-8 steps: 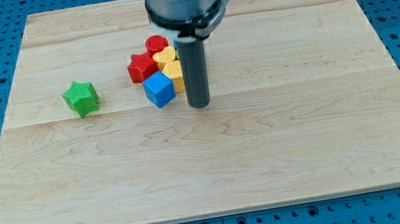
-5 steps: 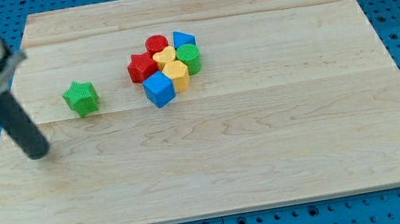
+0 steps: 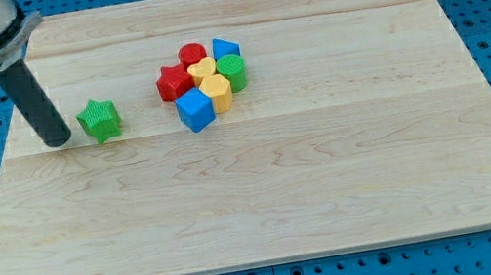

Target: Move the green star closer to the group of blocks

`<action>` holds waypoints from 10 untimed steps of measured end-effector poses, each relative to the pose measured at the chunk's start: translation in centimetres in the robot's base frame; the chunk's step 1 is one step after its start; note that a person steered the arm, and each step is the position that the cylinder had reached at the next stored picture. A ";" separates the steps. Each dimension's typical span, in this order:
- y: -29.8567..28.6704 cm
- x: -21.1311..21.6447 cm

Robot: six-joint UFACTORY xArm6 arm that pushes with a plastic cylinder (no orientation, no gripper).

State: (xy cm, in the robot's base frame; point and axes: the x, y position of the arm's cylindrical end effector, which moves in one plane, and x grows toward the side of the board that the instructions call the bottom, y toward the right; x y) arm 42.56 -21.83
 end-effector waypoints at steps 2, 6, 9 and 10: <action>1.8 -0.2; -1.4 -2.3; 5.7 -3.1; 8.5 -3.1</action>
State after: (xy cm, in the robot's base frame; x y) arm 39.42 -13.29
